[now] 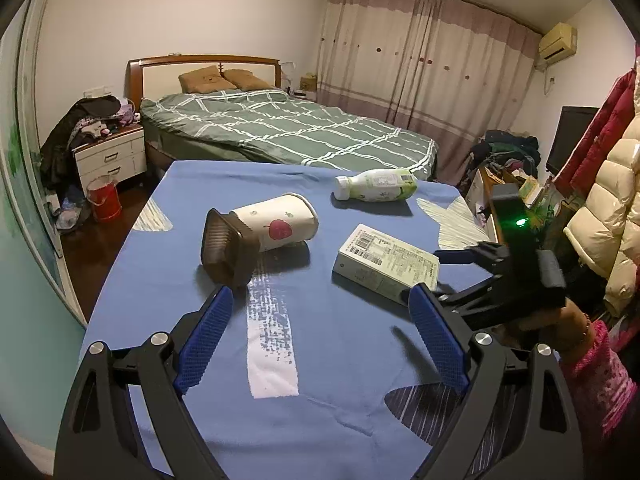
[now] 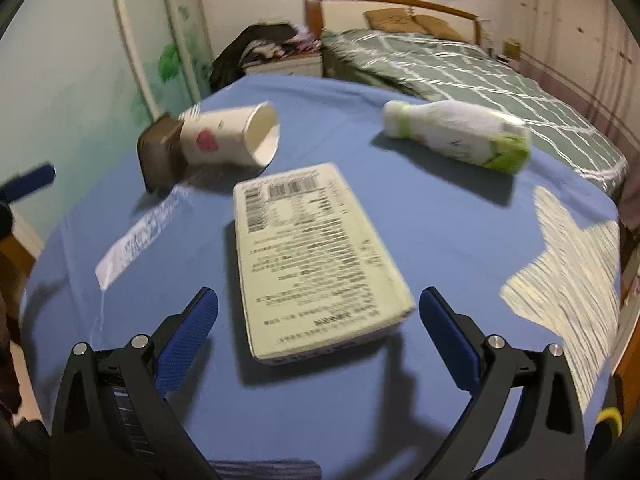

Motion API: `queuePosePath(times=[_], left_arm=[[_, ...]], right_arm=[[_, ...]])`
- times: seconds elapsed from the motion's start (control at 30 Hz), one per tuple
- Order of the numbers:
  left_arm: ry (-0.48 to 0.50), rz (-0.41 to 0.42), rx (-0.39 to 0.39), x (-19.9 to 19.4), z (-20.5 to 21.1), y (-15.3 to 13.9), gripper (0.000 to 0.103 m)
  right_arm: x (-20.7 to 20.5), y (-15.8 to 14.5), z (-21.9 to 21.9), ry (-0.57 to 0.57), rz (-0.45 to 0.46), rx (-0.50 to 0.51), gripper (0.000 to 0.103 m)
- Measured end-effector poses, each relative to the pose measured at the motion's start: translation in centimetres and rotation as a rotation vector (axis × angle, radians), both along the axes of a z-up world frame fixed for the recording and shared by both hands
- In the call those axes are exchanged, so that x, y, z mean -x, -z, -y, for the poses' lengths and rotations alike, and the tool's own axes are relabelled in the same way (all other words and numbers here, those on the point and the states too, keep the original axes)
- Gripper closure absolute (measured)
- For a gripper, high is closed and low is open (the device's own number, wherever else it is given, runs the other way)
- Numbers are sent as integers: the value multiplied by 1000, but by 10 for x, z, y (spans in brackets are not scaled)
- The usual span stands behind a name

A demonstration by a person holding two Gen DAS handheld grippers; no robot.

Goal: Collect trash
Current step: 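Move the right tool to the cream-coloured box and grasp it, then carry the cream box with the right tool over the bin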

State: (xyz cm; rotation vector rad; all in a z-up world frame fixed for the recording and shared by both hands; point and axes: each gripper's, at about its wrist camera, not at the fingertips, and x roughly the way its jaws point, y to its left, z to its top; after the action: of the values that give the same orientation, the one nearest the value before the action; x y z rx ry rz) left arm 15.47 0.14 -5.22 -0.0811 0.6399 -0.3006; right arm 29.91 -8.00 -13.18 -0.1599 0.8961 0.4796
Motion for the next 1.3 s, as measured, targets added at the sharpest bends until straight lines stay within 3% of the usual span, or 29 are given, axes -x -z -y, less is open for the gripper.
queuePosePath(times=[0.2, 0.27, 0.3, 0.6, 1.1, 1.3], left_arm=[[4, -1, 3, -2, 2, 2, 15], [2, -7, 6, -3, 2, 4, 15], [2, -9, 7, -4, 2, 5, 15], [15, -22, 2, -8, 8, 11, 15], [87, -24, -17, -11, 43, 14, 15], [116, -15, -40, -8, 58, 11, 15]], right_arm=[[-13, 13, -12, -27, -23, 41, 7], [-15, 14, -11, -21, -35, 33, 14], [-15, 13, -10, -12, -27, 36, 27], [2, 5, 8, 65, -54, -20, 28], [88, -30, 113, 336, 27, -165, 31], [128, -40, 175, 521, 99, -173, 32]])
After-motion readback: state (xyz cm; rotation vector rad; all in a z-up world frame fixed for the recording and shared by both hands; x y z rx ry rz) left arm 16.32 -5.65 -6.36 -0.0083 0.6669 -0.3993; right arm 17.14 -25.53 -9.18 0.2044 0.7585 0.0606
